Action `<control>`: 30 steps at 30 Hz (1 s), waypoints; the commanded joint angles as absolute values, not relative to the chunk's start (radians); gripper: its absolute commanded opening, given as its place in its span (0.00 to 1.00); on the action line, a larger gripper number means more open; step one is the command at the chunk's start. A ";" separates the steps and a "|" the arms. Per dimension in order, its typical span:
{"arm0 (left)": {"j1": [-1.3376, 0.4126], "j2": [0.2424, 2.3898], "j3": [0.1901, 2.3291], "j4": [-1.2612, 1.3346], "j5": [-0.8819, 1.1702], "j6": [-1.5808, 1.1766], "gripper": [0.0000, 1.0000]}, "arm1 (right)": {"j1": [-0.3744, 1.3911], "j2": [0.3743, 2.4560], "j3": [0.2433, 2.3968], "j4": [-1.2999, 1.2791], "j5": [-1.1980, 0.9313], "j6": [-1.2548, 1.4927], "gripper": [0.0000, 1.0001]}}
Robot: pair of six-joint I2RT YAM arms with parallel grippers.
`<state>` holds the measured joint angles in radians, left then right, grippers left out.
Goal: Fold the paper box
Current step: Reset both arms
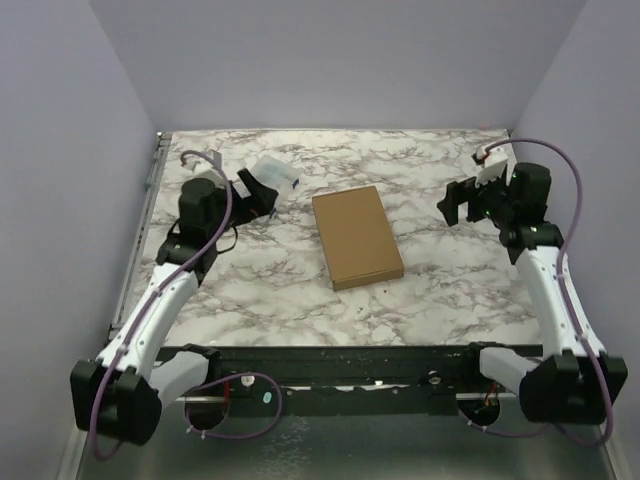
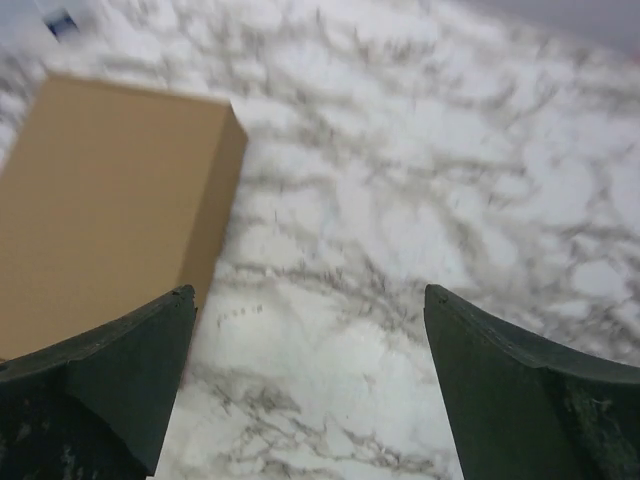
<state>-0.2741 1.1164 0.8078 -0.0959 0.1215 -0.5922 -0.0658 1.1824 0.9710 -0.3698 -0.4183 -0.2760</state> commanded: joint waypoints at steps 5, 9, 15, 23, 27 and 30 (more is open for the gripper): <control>-0.192 1.013 1.071 -0.235 0.325 -0.547 0.99 | -0.057 1.020 1.223 -0.427 -0.462 0.050 1.00; -0.192 0.988 1.085 -0.270 0.349 -0.536 0.99 | -0.057 0.986 1.265 -0.460 -0.491 0.077 1.00; -0.192 0.938 1.083 -0.305 0.332 -0.516 0.99 | -0.057 0.935 1.235 -0.440 -0.422 0.124 1.00; -0.193 0.936 1.094 -0.329 0.336 -0.504 0.99 | -0.058 0.919 1.235 -0.446 -0.413 0.134 1.00; -0.193 0.937 1.075 -0.328 0.340 -0.492 0.99 | -0.059 0.925 1.235 -0.461 -0.403 0.111 1.00; -0.192 0.926 1.048 -0.328 0.340 -0.482 0.99 | -0.064 0.928 1.223 -0.461 -0.434 0.099 1.00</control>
<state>-0.1963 0.9443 1.0763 -0.3157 0.3115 -0.5106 -0.0589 0.9295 1.2396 -0.4252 -0.4305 0.1150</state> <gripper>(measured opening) 0.987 0.996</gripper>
